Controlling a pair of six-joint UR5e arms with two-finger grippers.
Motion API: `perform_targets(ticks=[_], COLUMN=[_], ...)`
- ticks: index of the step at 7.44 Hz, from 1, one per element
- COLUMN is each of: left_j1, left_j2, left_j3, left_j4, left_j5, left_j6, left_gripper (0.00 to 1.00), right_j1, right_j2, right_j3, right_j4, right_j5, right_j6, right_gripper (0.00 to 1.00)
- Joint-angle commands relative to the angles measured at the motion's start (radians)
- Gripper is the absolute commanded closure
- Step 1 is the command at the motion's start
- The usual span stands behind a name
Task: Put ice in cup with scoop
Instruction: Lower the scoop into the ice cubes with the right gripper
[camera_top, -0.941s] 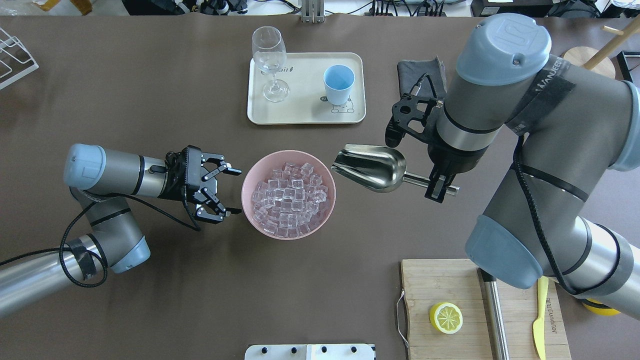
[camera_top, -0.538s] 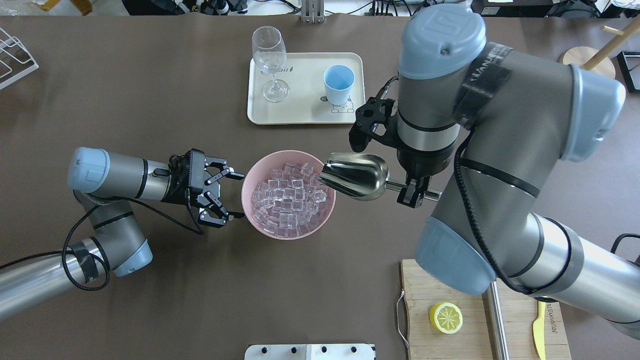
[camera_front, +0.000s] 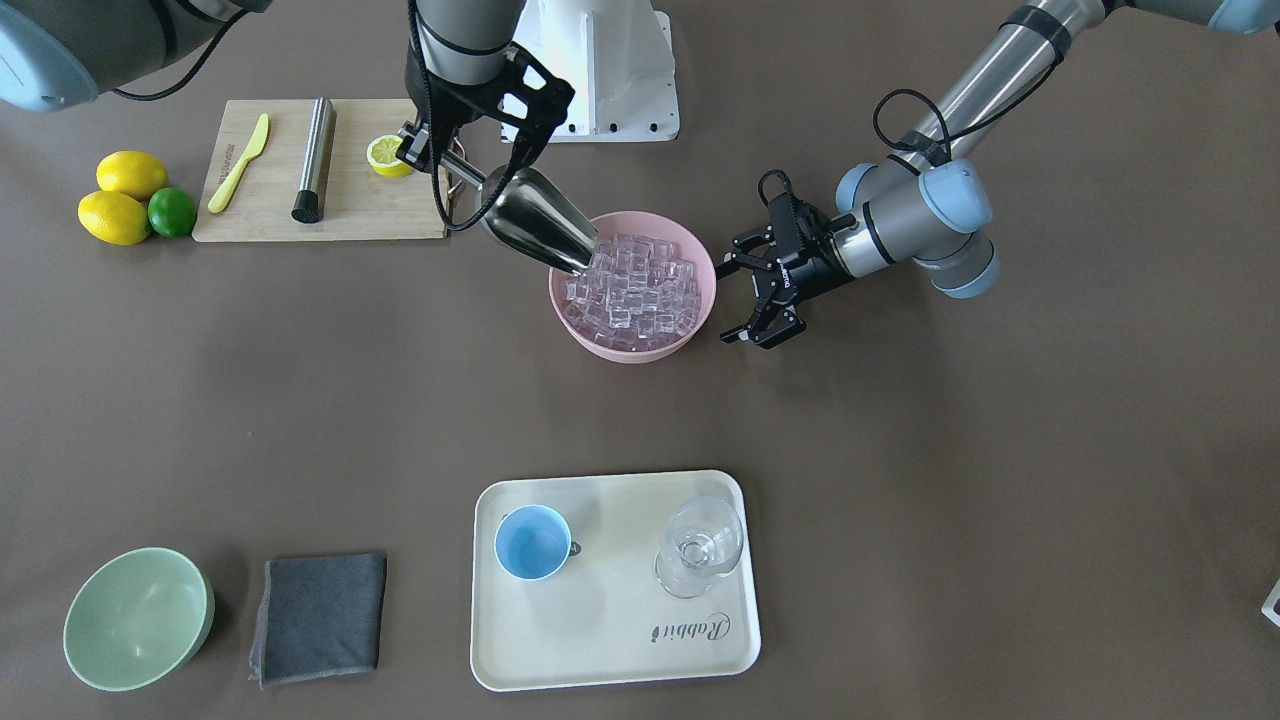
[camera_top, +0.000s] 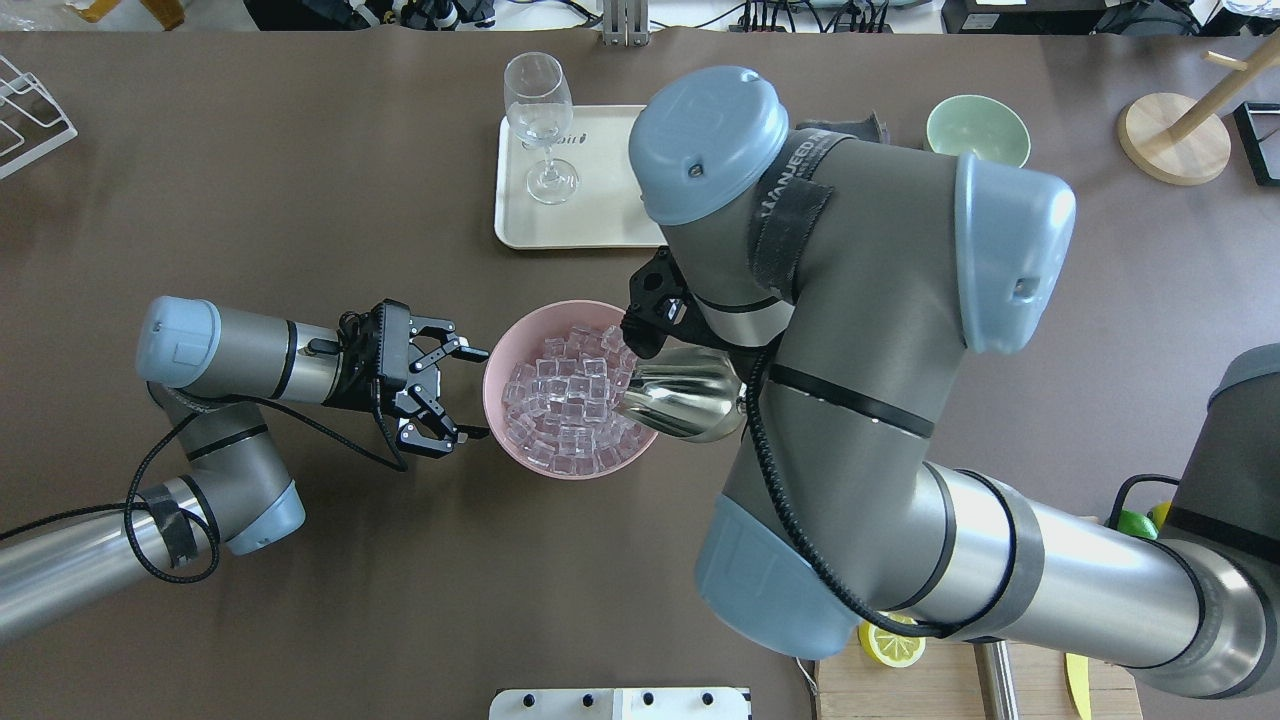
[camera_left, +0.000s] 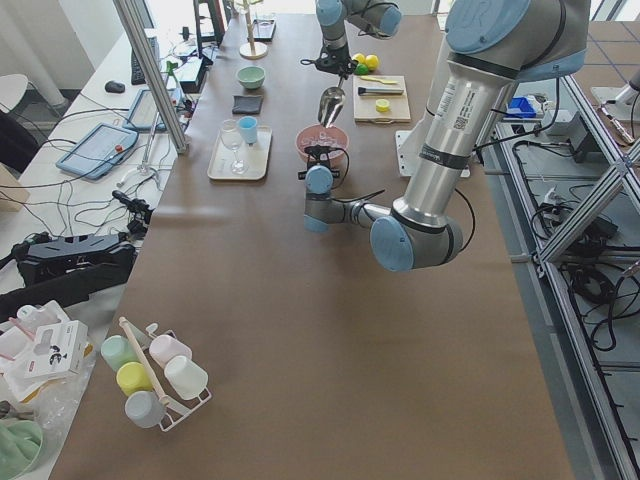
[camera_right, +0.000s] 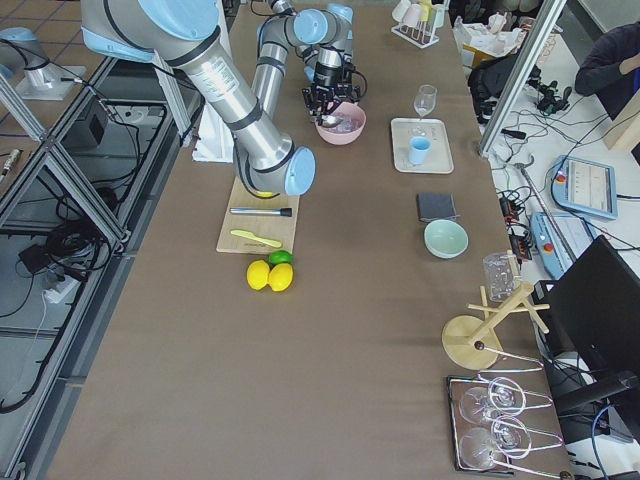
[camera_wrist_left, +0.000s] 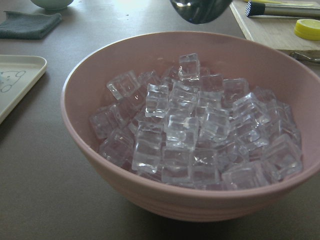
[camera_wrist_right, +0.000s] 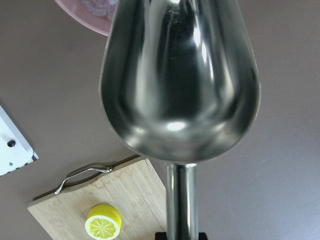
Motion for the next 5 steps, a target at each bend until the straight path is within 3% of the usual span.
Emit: perform_targets(ticks=[1,5], left_j1=[0.001,0.001], left_j2=[0.0,0.0], left_j3=[0.0,0.0], left_j4=[0.0,0.0], left_j5=[0.0,0.001], left_j6=[0.0,-0.002], left_gripper=[0.02,0.02], right_j1=[-0.059,-0.059], right_j2=[0.089,0.153], right_j3=[-0.069,-0.135], right_j4=[-0.13,-0.212], right_j5=[-0.057,-0.074], right_j6=[-0.003,-0.029], right_gripper=[1.0,1.0])
